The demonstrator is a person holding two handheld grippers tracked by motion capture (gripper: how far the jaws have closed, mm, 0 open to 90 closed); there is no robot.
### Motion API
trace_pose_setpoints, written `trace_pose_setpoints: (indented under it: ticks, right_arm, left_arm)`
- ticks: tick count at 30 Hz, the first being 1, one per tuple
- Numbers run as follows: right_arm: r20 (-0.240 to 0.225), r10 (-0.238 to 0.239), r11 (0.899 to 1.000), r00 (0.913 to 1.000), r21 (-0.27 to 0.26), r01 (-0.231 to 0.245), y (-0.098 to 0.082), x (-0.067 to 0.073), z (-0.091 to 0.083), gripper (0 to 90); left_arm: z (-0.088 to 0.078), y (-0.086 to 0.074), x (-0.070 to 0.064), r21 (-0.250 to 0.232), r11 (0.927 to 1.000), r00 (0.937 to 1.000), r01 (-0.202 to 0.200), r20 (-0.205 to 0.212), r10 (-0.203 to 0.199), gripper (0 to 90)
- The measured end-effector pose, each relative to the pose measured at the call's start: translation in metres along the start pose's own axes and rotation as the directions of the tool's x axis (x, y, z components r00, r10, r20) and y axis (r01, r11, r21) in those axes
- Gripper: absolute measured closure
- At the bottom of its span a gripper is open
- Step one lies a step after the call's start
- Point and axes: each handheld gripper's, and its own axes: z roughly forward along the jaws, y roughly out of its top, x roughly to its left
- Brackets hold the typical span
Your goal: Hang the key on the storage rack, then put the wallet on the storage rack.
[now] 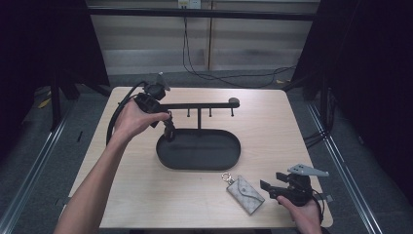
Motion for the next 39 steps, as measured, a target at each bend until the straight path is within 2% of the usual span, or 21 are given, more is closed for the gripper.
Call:
trace_pose_setpoints:
  ticks: [2,5,6,9,11,15,20,21,23,24,27,30,31,33,34,35,37,39]
  right_arm:
    - [0.002,-0.001,1.000,1.0000,-0.003,0.001,0.000,0.000,0.000,23.6]
    - [0.003,0.000,1.000,1.0000,-0.004,0.000,-0.001,0.000,-0.001,23.5]
    - [0.003,0.004,1.000,1.0000,-0.004,-0.004,0.000,0.000,-0.001,23.6]
    - [0.005,0.002,1.000,1.0000,-0.005,-0.002,-0.001,0.000,-0.001,23.5]
    - [0.007,0.002,1.000,1.0000,-0.006,-0.002,0.000,0.000,0.000,23.5]
    - [0.009,0.008,1.000,0.9999,-0.008,-0.008,0.000,0.000,-0.001,23.5]
    - [0.012,0.008,1.000,0.9999,-0.007,-0.008,0.000,0.000,-0.001,23.5]
    - [0.013,0.006,1.000,0.9999,-0.006,-0.006,-0.001,0.000,0.000,23.5]
    - [0.012,0.008,1.000,0.9999,-0.008,-0.008,-0.001,0.000,-0.001,23.5]
    - [0.011,0.009,1.000,0.9999,-0.009,-0.009,-0.001,-0.001,0.000,23.5]
    - [0.011,0.013,1.000,0.9999,-0.008,-0.013,0.000,-0.001,0.000,23.4]
    - [0.012,0.011,1.000,0.9999,-0.008,-0.011,0.000,-0.001,0.000,23.3]
    - [0.015,0.012,1.000,0.9998,-0.007,-0.012,0.000,-0.001,0.000,23.4]
    - [0.015,0.014,1.000,0.9998,-0.008,-0.014,0.000,-0.001,0.000,23.3]
    - [0.015,0.013,1.000,0.9998,-0.008,-0.013,0.000,-0.001,0.001,23.3]
    - [0.016,0.014,1.000,0.9998,-0.006,-0.014,0.000,-0.001,0.001,23.3]
    - [0.016,0.014,1.000,0.9998,-0.007,-0.014,0.001,-0.001,0.001,23.1]
    - [0.018,0.015,1.000,0.9997,-0.007,-0.014,0.000,-0.001,0.001,23.1]
  left_arm:
    - [-0.003,-0.006,0.001,-0.016,0.9999,1.0000,0.000,-0.007,0.000,24.8]
    - [-0.005,-0.011,0.001,-0.040,0.9992,1.0000,-0.003,0.006,0.004,22.7]
    - [-0.006,-0.015,0.002,-0.069,0.9976,0.9999,0.000,0.013,0.001,23.1]
    - [-0.007,-0.021,0.006,-0.075,0.9971,0.9997,-0.007,0.024,0.009,20.6]
    - [-0.007,-0.029,0.012,-0.106,0.9943,0.9993,0.009,0.038,-0.005,19.8]
    - [-0.007,-0.036,0.016,-0.118,0.9930,0.9985,0.008,0.054,-0.001,18.7]
    - [-0.009,-0.055,0.024,-0.201,0.9796,0.9943,0.005,0.105,0.016,17.9]
    - [-0.009,-0.058,0.025,-0.207,0.9783,0.9947,0.011,0.102,0.011,17.9]
    - [-0.007,-0.064,0.026,-0.181,0.9833,0.9980,-0.019,0.055,0.030,19.7]
    - [-0.008,-0.067,0.027,-0.183,0.9829,0.9982,-0.023,0.051,0.033,19.8]
    - [-0.011,-0.078,0.032,-0.233,0.9721,0.9973,-0.027,0.060,0.042,19.8]
    - [-0.012,-0.090,0.037,-0.268,0.9630,0.9984,-0.027,0.040,0.039,19.7]
    - [-0.013,-0.094,0.038,-0.282,0.9591,0.9994,-0.023,0.020,0.030,19.7]
    - [-0.013,-0.096,0.039,-0.281,0.9593,0.9994,-0.029,0.008,0.033,19.7]
    - [-0.012,-0.104,0.040,-0.304,0.9527,0.9998,-0.016,0.004,0.018,19.8]
    - [-0.011,-0.107,0.041,-0.307,0.9518,0.9999,-0.003,0.014,0.007,19.8]
    - [-0.010,-0.114,0.042,-0.333,0.9428,0.9996,0.022,0.025,-0.015,20.0]
    - [-0.008,-0.122,0.043,-0.344,0.9388,0.9995,0.023,0.029,-0.014,19.9]
